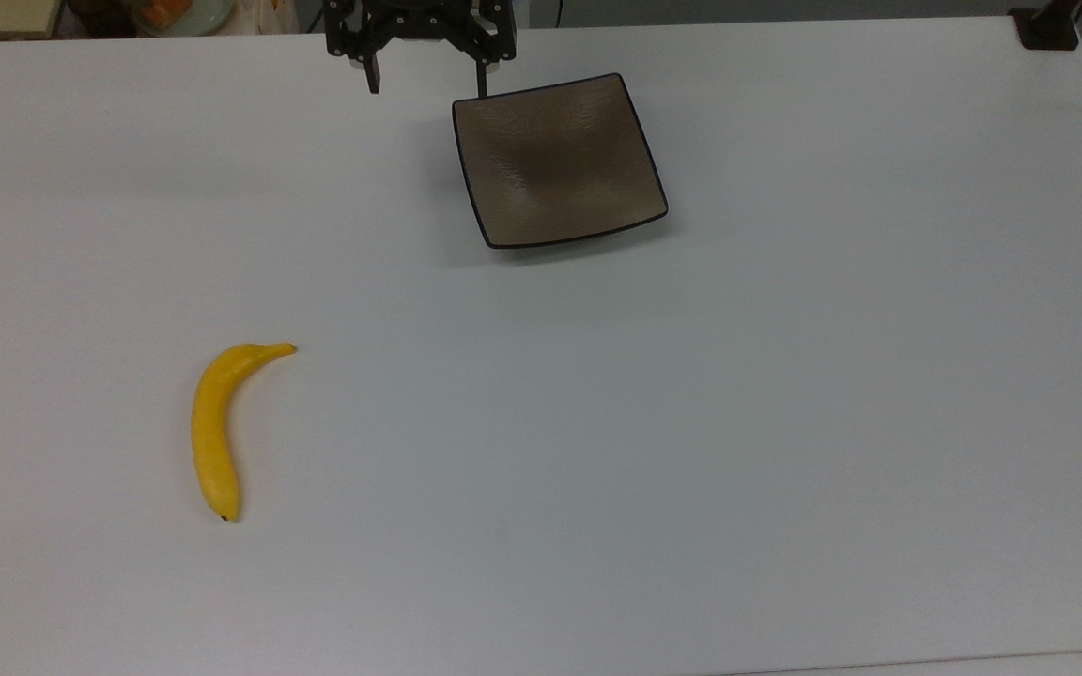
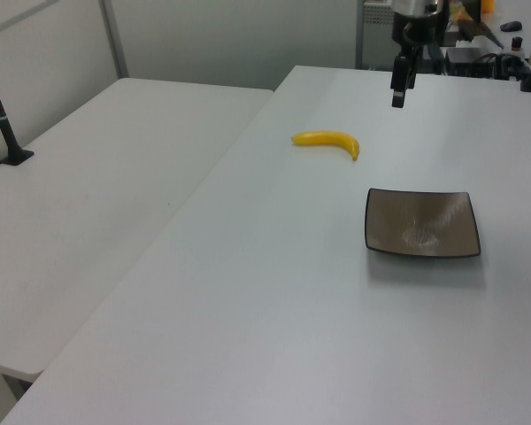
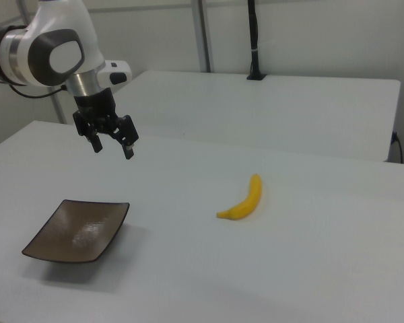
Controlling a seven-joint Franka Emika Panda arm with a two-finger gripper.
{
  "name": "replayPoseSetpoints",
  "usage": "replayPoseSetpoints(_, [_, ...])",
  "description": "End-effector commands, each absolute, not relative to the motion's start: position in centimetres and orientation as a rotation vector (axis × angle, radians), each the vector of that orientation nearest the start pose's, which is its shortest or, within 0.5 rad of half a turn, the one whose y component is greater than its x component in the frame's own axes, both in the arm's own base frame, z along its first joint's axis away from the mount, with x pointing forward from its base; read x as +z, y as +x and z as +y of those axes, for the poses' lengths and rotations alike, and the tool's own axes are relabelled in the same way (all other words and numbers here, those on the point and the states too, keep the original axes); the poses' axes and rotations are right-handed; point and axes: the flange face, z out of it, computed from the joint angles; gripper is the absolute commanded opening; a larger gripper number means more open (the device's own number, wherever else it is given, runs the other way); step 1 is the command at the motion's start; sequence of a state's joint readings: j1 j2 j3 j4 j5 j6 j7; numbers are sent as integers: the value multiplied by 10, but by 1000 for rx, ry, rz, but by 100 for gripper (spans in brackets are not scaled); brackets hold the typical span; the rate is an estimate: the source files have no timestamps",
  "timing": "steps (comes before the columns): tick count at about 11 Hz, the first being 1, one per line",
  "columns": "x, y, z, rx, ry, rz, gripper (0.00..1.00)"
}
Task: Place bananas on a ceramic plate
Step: 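Move the open gripper over toward the yellow banana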
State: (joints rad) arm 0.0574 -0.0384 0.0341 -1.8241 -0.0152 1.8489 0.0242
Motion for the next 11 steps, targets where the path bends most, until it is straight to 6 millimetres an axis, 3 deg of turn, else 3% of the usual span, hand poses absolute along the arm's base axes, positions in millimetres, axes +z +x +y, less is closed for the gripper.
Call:
replayPoseSetpoints(1, [539,552,54,-92,-3153,-148,100])
replayPoseSetpoints(9, [532,557,56,-91,-3152,-151,100])
replayPoseSetpoints(11, [519,565,50,-88,-3182,-221,100])
